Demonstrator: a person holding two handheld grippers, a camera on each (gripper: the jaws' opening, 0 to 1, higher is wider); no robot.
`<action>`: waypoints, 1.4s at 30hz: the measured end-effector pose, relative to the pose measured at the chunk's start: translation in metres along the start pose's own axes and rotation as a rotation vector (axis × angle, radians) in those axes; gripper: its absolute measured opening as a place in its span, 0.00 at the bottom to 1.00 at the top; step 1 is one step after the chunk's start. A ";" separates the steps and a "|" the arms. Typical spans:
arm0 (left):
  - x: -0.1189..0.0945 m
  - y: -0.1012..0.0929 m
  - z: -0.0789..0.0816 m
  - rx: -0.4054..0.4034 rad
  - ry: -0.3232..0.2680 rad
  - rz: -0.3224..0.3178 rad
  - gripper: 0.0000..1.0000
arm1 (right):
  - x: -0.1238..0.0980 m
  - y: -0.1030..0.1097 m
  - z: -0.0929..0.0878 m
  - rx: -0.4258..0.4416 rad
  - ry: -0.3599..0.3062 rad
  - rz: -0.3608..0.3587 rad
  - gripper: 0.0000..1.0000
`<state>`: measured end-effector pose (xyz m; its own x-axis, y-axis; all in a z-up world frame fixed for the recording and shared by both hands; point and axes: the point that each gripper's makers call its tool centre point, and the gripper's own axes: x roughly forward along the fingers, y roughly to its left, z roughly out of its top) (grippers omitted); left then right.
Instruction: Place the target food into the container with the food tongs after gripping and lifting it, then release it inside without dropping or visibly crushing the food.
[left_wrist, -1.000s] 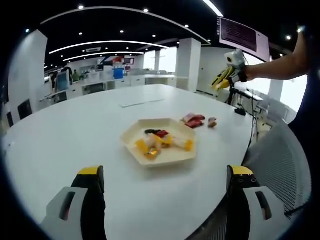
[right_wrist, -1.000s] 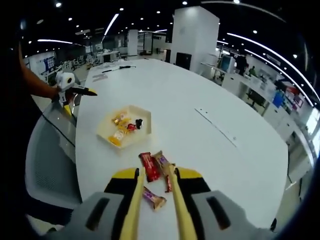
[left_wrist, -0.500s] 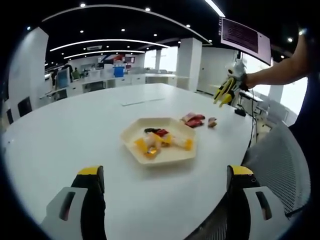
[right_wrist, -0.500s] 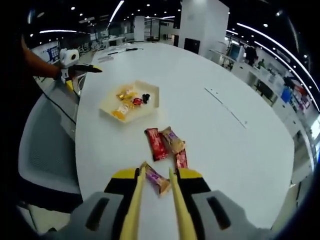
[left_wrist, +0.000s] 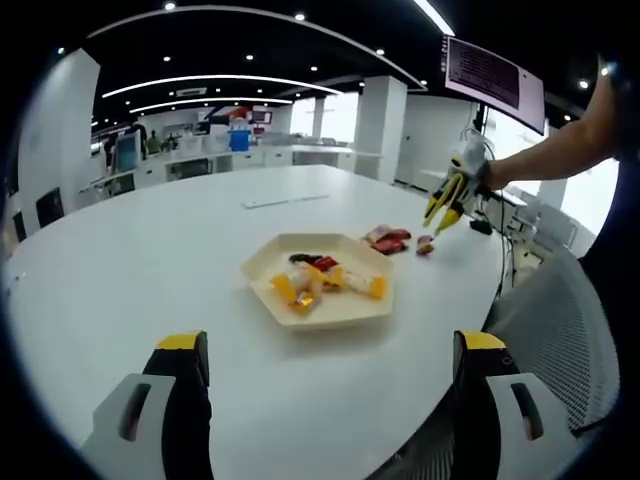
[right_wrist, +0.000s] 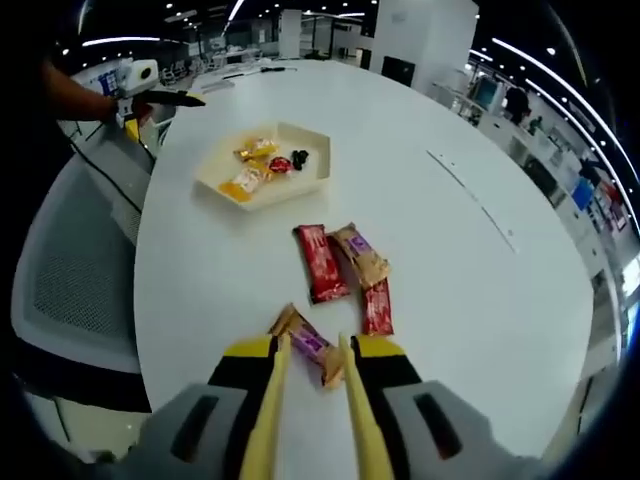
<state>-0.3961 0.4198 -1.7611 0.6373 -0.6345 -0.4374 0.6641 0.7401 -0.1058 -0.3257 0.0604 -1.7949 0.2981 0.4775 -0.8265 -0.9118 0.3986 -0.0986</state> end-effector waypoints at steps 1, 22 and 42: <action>0.000 0.000 0.000 0.000 0.000 -0.001 0.98 | 0.001 0.000 -0.001 -0.006 0.006 -0.001 0.28; 0.002 -0.006 0.000 -0.001 -0.001 -0.032 0.98 | 0.020 0.020 0.000 0.013 0.071 0.049 0.28; 0.002 -0.005 -0.002 -0.010 0.015 -0.028 0.97 | 0.036 0.011 -0.013 0.228 0.133 0.000 0.19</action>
<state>-0.3986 0.4154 -1.7638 0.6129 -0.6514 -0.4472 0.6773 0.7246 -0.1272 -0.3289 0.0717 -1.8329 0.2449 0.3760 -0.8937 -0.8198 0.5724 0.0161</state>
